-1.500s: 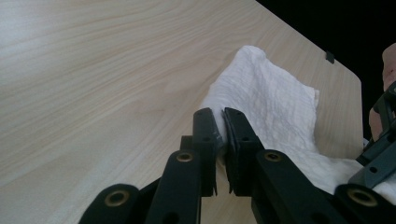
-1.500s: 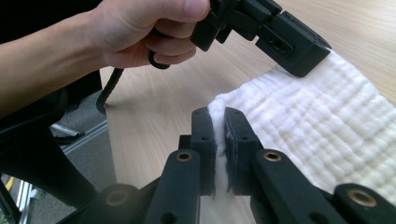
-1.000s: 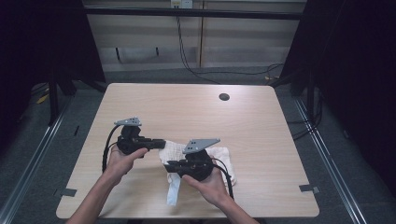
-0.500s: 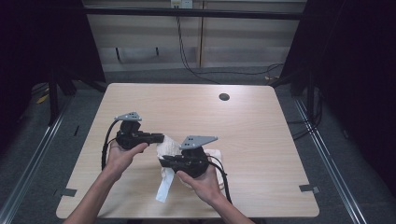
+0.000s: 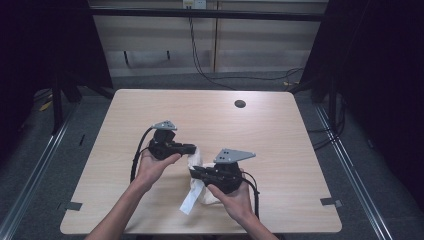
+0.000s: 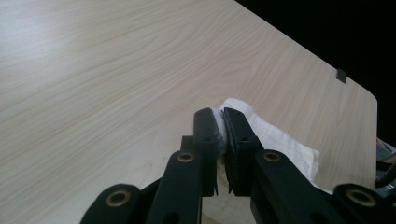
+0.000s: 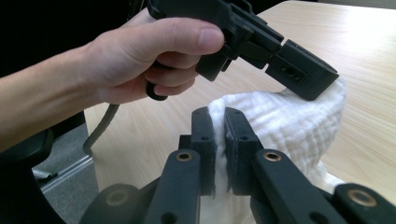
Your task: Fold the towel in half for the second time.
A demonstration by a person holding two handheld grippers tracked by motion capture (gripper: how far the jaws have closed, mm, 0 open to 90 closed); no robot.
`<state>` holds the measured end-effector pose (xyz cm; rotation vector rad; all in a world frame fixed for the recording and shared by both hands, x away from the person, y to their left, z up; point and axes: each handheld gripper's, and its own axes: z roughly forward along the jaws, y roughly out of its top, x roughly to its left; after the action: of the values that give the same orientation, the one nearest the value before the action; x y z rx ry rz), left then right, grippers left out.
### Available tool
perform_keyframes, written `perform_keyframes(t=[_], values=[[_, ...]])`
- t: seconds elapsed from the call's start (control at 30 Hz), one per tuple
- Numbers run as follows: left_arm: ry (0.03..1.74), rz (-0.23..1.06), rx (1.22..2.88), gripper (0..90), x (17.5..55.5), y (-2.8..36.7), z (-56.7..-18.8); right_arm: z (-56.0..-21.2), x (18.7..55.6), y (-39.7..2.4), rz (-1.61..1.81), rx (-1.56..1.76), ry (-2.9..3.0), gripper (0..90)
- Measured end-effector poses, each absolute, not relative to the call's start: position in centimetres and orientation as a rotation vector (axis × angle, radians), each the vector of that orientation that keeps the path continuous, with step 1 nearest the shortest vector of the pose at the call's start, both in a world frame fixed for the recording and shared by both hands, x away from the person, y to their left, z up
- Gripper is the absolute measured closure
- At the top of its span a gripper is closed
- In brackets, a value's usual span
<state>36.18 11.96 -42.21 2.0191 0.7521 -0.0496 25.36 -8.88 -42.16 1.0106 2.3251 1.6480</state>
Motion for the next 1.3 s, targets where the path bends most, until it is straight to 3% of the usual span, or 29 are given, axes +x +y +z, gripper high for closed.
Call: perform_keyframes(t=[0.47, 1.3], values=[[0.714, -0.069, 2.079, 84.6, 36.2, 6.8, -43.8, -43.7, 24.0, -12.7, 1.626, 1.100, 2.256, 84.0], [0.759, -0.147, 2.124, 82.8, 37.4, 3.2, -48.5, -47.9, 24.0, -15.9, 1.358, 1.204, 2.348, 81.1]])
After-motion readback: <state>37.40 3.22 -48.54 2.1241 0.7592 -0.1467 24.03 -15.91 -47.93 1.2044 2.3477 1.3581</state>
